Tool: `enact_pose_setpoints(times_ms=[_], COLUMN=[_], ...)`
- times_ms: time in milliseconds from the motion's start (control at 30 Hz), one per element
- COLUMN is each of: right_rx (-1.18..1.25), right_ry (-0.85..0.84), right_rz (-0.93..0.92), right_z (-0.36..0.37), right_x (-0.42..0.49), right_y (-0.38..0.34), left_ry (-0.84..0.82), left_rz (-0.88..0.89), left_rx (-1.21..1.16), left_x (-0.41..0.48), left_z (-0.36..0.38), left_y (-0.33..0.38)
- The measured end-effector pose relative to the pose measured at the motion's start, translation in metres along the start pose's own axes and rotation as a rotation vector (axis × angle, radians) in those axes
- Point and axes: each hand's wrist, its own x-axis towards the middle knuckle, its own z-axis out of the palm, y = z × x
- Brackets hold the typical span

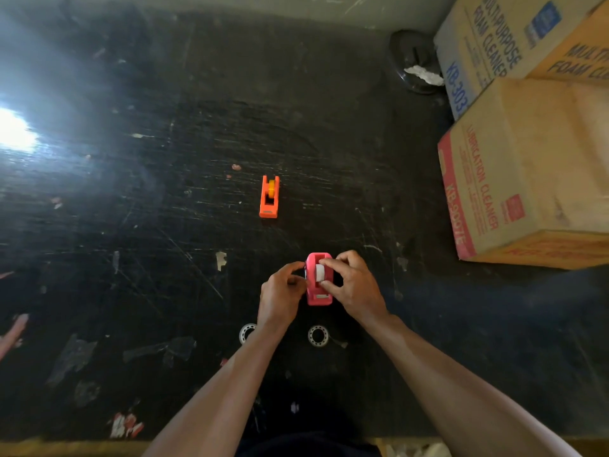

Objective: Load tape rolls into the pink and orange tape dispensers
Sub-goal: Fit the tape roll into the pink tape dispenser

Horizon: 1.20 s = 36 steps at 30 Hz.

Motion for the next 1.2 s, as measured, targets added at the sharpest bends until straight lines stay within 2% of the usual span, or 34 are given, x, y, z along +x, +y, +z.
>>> enact_pose_setpoints(times_ms=[167, 367, 500, 600, 733, 900, 1200], right_rx=[-0.028, 0.033, 0.073, 0.093, 0.121, 0.163, 0.206], right_ry=[-0.047, -0.025, -0.005, 0.004, 0.029, 0.057, 0.108], right_rz=[-0.021, 0.004, 0.007, 0.006, -0.025, -0.041, 0.008], right_z=[-0.008, -0.012, -0.014, -0.015, -0.015, -0.013, -0.006], right_x=[0.003, -0.004, -0.010, -0.017, -0.029, -0.038, -0.063], right_y=[-0.004, -0.007, -0.008, -0.010, -0.015, -0.020, -0.012], left_ry=[0.001, -0.011, 0.035, 0.083, 0.026, 0.003, -0.039], left_rz=[0.008, 0.011, -0.004, 0.055, 0.153, 0.161, 0.160], left_rx=[0.027, 0.059, 0.056, 0.023, -0.079, -0.134, -0.010], left_x=[0.000, 0.000, -0.006, -0.012, -0.025, -0.038, -0.047], left_z=[0.000, -0.002, -0.003, -0.006, -0.011, -0.015, -0.014], left_y=[0.003, 0.007, 0.009, 0.012, 0.022, 0.027, 0.019])
